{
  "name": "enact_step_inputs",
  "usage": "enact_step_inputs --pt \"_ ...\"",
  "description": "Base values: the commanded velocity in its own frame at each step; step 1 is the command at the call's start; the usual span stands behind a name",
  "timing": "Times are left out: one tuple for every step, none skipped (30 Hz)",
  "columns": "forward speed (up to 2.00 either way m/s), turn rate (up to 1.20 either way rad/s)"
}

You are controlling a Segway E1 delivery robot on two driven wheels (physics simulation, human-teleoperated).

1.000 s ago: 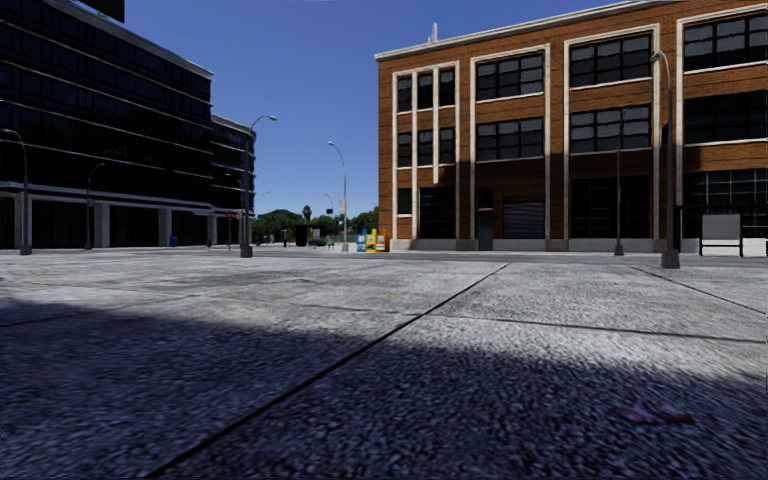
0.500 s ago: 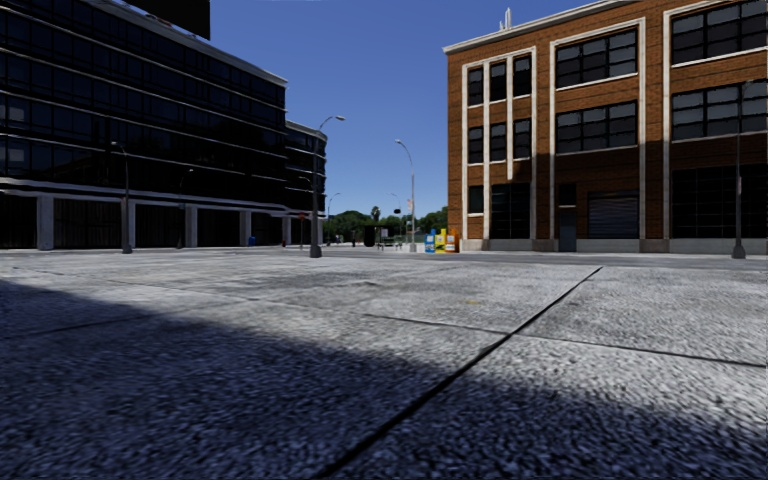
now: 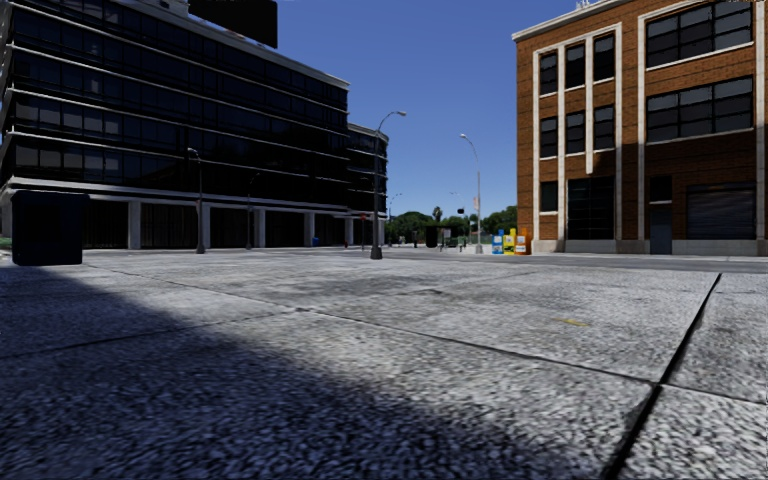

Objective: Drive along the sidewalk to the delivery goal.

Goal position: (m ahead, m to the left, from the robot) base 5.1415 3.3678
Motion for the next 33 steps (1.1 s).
enact_step_inputs --pt "2.00 0.45" --pt "2.00 0.45" --pt "2.00 0.45" --pt "2.00 0.45" --pt "2.00 0.45" --pt "2.00 0.45" --pt "2.00 0.45" --pt "2.00 0.45" --pt "2.00 0.45" --pt "2.00 0.45" --pt "2.00 0.45" --pt "2.00 0.45" --pt "2.00 0.45" --pt "2.00 0.45" --pt "2.00 0.50" --pt "2.00 0.52" --pt "2.00 0.52" --pt "2.00 0.52" --pt "2.00 0.52" --pt "2.00 0.52" --pt "2.00 0.52" --pt "2.00 0.52" --pt "2.00 0.52" --pt "2.00 0.52" --pt "2.00 0.52" --pt "2.00 0.52" --pt "2.00 0.52" --pt "2.00 0.52" --pt "2.00 0.52" --pt "2.00 0.52" --pt "2.00 0.52" --pt "2.00 0.52" --pt "2.00 0.52"
